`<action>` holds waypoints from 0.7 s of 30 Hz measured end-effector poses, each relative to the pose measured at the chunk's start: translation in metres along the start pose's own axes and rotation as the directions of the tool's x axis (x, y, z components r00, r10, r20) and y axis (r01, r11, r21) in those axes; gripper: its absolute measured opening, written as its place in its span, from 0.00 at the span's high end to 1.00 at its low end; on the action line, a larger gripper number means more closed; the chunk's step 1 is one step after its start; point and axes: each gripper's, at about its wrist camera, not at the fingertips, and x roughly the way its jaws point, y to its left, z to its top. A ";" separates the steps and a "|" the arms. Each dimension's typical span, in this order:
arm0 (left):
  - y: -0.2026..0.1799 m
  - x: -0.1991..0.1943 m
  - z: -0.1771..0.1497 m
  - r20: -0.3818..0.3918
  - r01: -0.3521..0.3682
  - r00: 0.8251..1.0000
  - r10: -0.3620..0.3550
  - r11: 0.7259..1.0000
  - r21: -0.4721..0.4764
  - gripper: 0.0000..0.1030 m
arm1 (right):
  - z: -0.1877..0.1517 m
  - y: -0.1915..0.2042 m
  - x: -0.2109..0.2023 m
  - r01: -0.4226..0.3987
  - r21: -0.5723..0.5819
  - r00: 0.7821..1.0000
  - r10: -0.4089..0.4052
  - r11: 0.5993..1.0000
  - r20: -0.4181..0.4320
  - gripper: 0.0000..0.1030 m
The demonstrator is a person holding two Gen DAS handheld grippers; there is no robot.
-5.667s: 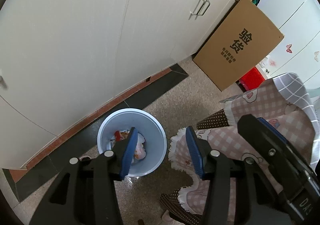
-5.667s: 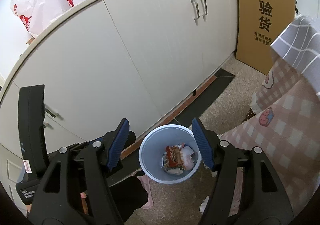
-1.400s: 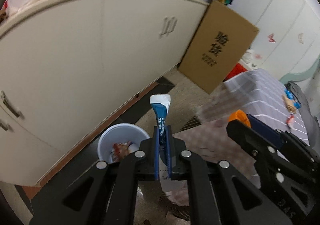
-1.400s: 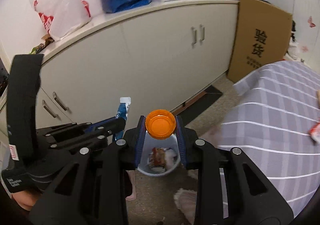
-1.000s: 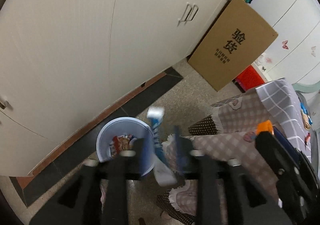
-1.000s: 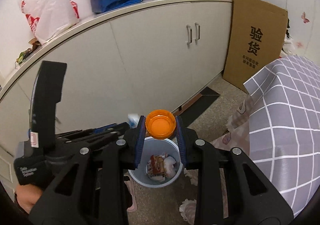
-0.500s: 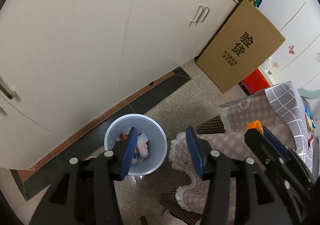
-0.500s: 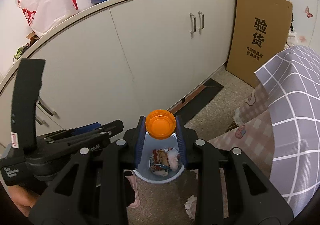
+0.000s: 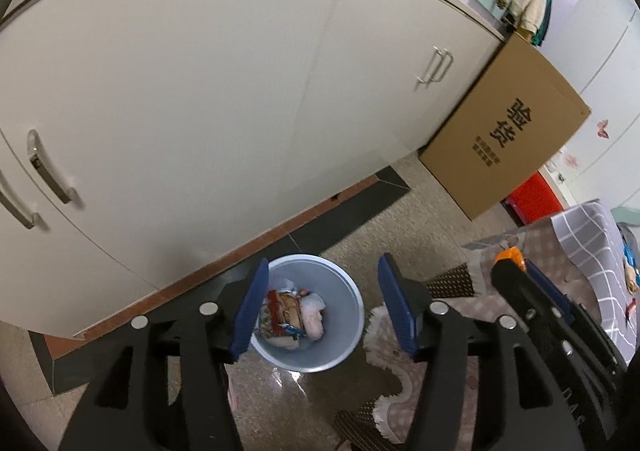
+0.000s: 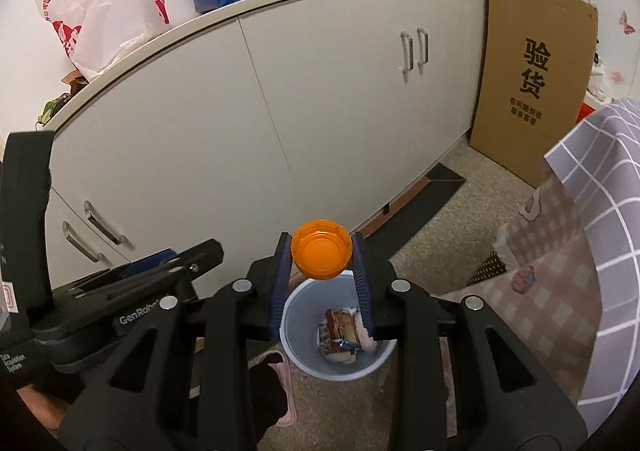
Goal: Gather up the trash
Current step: 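Carry tube and cap to the wastebasket and open both tools over it, then move both open tools back over the table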
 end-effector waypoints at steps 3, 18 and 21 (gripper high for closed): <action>0.008 0.001 0.001 0.005 -0.018 1.000 0.018 1.000 -0.019 0.44 | 0.002 0.000 0.004 -0.016 0.022 1.000 0.015 1.000 0.018 0.70; -0.001 -0.013 0.001 0.019 -0.012 1.000 0.012 1.000 -0.018 0.43 | 0.008 -0.009 -0.017 -0.022 0.061 0.997 0.017 0.998 0.080 0.40; -0.013 -0.030 0.000 0.041 0.009 0.999 -0.009 1.000 -0.001 0.42 | 0.011 -0.014 -0.037 -0.022 0.067 0.994 0.015 0.998 0.105 0.40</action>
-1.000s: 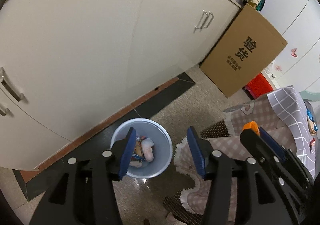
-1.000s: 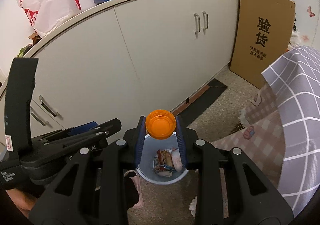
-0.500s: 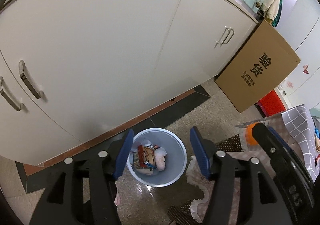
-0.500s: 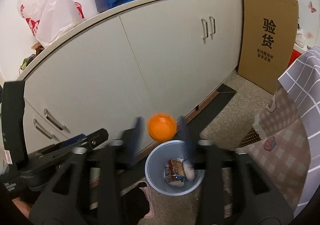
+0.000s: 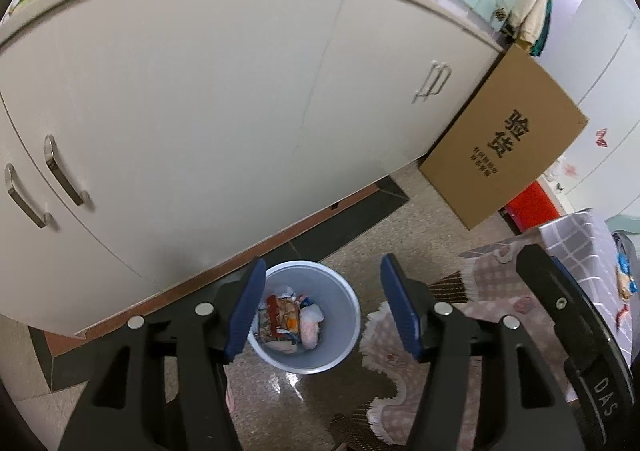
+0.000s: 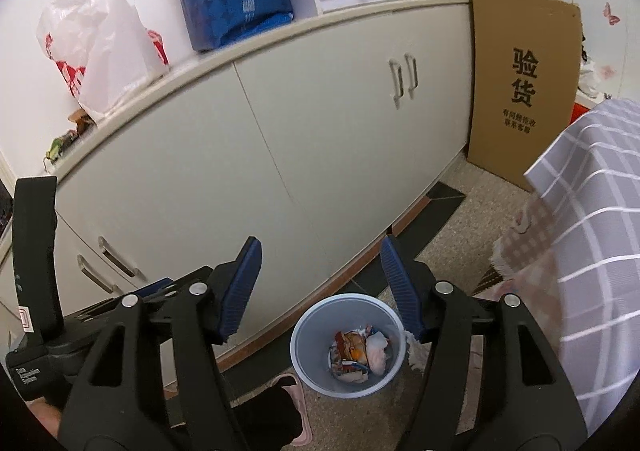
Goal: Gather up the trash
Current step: 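Move both open tools back over the table, then grasp red-white wrapper with left tool while right tool grasps brown paper bag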
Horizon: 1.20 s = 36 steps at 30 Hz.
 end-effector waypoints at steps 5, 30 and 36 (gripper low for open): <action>-0.034 -0.028 -0.002 0.040 0.035 0.999 -0.037 0.998 0.052 0.41 | 0.009 -0.015 -0.040 0.016 0.012 0.999 -0.017 1.000 0.049 0.40; -0.376 -0.061 -0.104 -0.163 0.384 0.919 -0.359 0.723 0.575 0.25 | -0.007 -0.286 -0.255 0.337 0.327 0.901 -0.403 0.883 0.161 0.34; -0.414 -0.033 -0.122 -0.176 0.316 0.946 -0.271 0.663 0.679 0.26 | -0.016 -0.321 -0.256 0.366 0.354 0.897 -0.427 0.861 0.111 0.33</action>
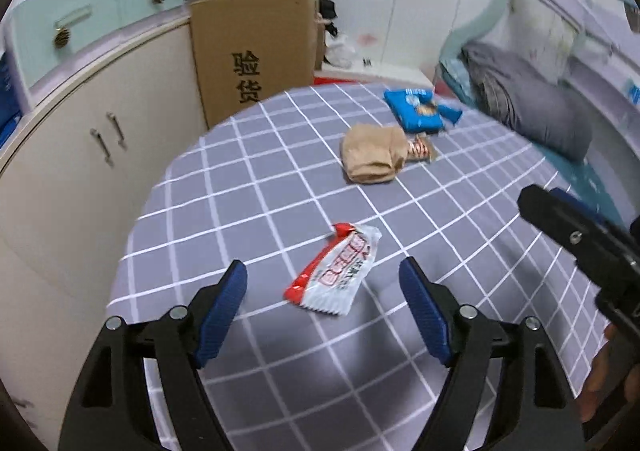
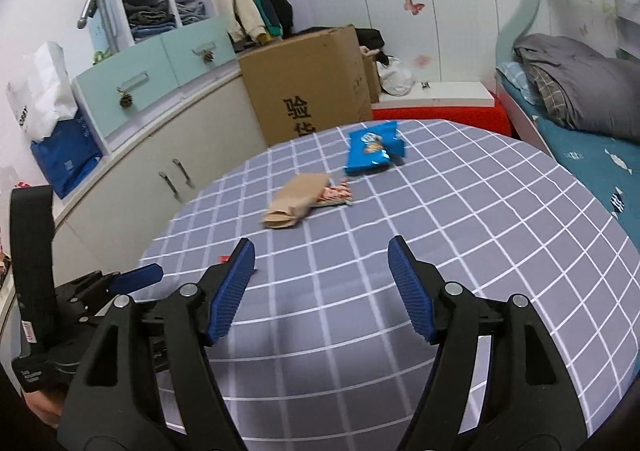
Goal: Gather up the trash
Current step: 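Grasp red-white wrapper with left tool while right tool grasps brown paper bag, then carry wrapper and paper bag to the wastebasket and open both tools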
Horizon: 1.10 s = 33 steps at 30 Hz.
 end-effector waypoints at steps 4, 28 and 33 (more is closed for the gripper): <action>-0.002 0.017 0.002 -0.025 -0.023 0.999 0.023 1.000 0.020 0.35 | 0.002 -0.006 0.010 0.005 -0.025 0.999 -0.006 1.000 -0.035 0.33; 0.085 -0.010 0.015 0.114 -0.015 0.993 0.039 0.979 -0.203 0.98 | 0.039 0.032 0.128 -0.020 0.056 0.969 0.033 0.998 -0.244 0.91; 0.098 -0.026 0.008 0.144 0.013 0.989 0.021 0.974 -0.226 0.98 | 0.042 0.049 0.103 -0.033 -0.005 0.985 0.032 0.999 -0.170 0.95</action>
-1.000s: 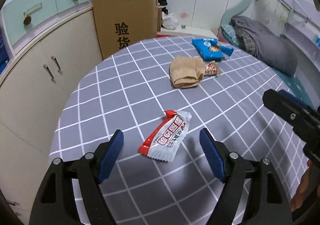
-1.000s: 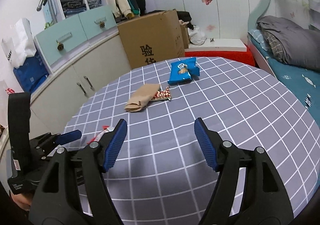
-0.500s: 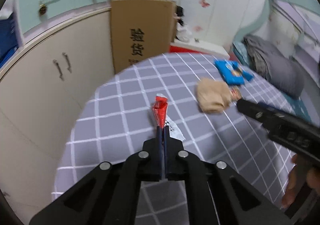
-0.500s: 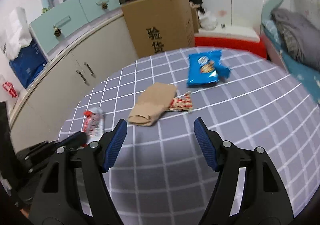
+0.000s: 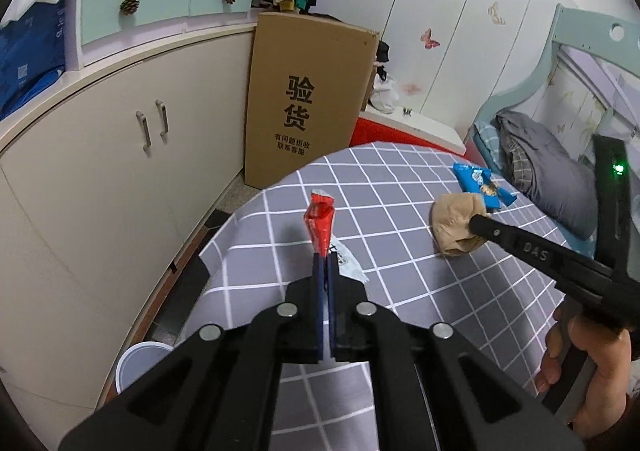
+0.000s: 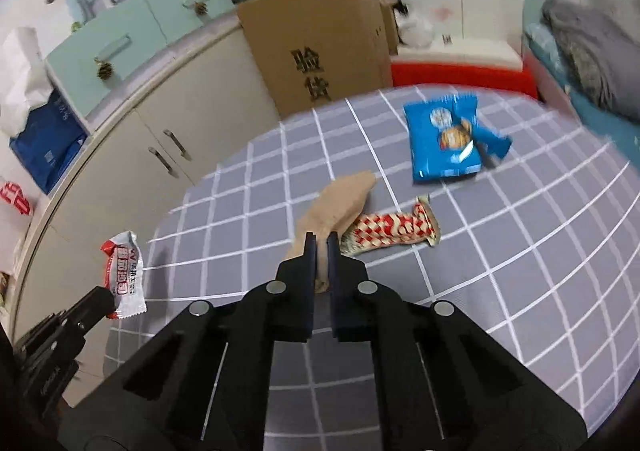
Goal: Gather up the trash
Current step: 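Carry wrapper and paper bag to the wastebasket and open both tools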
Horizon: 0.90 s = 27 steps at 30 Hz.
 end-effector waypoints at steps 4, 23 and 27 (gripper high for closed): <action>0.015 -0.017 -0.001 0.029 0.005 1.000 -0.005 1.000 -0.025 0.98 | -0.001 0.026 -0.025 -0.050 -0.057 0.998 0.052 0.997 0.038 0.95; 0.186 -0.113 -0.079 0.027 -0.173 0.982 0.184 0.957 -0.234 0.98 | -0.105 0.246 -0.045 -0.386 -0.309 0.923 0.365 0.869 -0.126 0.95; 0.229 -0.105 -0.108 -0.040 -0.202 0.979 0.199 0.932 -0.301 0.98 | -0.140 0.284 -0.025 -0.413 -0.341 0.909 0.360 0.844 -0.210 0.95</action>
